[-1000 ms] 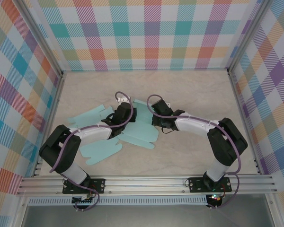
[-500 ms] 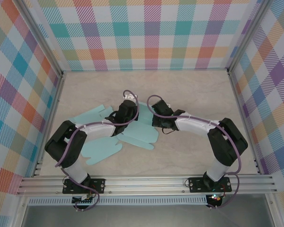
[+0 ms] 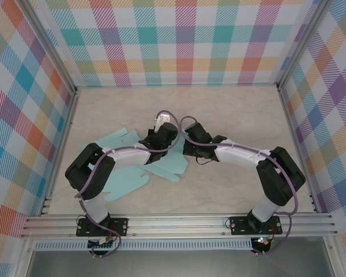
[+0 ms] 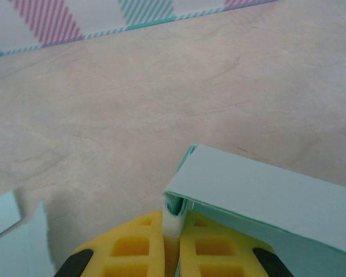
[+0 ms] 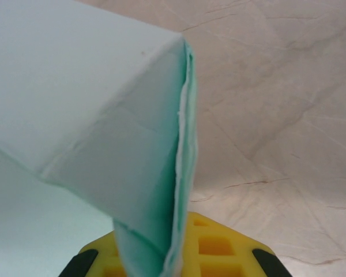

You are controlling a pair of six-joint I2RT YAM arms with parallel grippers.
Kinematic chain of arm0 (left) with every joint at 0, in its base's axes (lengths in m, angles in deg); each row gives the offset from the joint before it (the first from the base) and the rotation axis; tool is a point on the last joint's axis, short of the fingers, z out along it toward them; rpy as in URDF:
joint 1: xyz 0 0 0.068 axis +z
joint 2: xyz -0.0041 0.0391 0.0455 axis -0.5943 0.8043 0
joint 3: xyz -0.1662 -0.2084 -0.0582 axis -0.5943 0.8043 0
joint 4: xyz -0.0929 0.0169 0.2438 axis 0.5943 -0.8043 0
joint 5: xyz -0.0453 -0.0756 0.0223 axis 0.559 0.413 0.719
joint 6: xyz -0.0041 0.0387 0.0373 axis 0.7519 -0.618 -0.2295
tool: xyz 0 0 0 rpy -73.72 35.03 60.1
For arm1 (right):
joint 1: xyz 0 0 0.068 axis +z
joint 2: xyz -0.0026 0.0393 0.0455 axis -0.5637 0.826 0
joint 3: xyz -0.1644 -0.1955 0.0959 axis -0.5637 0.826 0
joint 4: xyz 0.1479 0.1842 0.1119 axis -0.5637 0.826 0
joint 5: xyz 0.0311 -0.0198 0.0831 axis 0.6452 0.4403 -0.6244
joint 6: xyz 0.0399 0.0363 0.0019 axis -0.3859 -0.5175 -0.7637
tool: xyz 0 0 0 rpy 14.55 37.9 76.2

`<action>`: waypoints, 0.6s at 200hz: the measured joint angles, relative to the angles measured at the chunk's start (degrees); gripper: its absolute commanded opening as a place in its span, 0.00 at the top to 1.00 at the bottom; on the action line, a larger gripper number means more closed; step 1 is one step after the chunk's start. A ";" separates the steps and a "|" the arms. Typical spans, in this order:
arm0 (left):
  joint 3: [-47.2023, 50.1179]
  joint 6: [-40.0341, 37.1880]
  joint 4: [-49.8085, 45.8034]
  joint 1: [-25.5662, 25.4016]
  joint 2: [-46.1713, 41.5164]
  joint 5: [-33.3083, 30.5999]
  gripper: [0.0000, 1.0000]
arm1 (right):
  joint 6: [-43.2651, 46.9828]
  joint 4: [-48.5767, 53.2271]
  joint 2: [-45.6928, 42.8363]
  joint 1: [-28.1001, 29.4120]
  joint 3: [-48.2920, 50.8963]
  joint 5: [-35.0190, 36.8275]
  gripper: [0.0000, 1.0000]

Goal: Fold the paper box

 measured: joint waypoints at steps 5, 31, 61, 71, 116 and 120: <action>-0.68 1.07 -1.25 -0.09 0.20 -1.09 0.92 | -0.13 -0.35 0.00 0.20 -0.02 -0.11 1.00; -4.17 7.63 -7.93 -0.20 1.33 -5.31 0.92 | -0.39 -1.70 0.48 0.66 -0.79 -0.48 1.00; -4.96 11.96 -12.11 0.04 1.38 -6.14 0.77 | -0.39 -2.10 2.29 0.74 -1.77 -1.16 1.00; -4.87 12.70 -11.98 0.50 1.38 -5.33 0.69 | -0.42 -1.84 2.69 0.87 -1.95 -1.38 1.00; -1.40 9.97 -9.07 3.15 0.15 2.71 0.58 | -1.05 1.79 4.11 1.25 -4.07 -1.27 1.00; -1.38 9.73 -9.22 3.28 0.02 3.21 0.58 | -1.05 2.08 4.37 1.25 -4.31 -1.25 1.00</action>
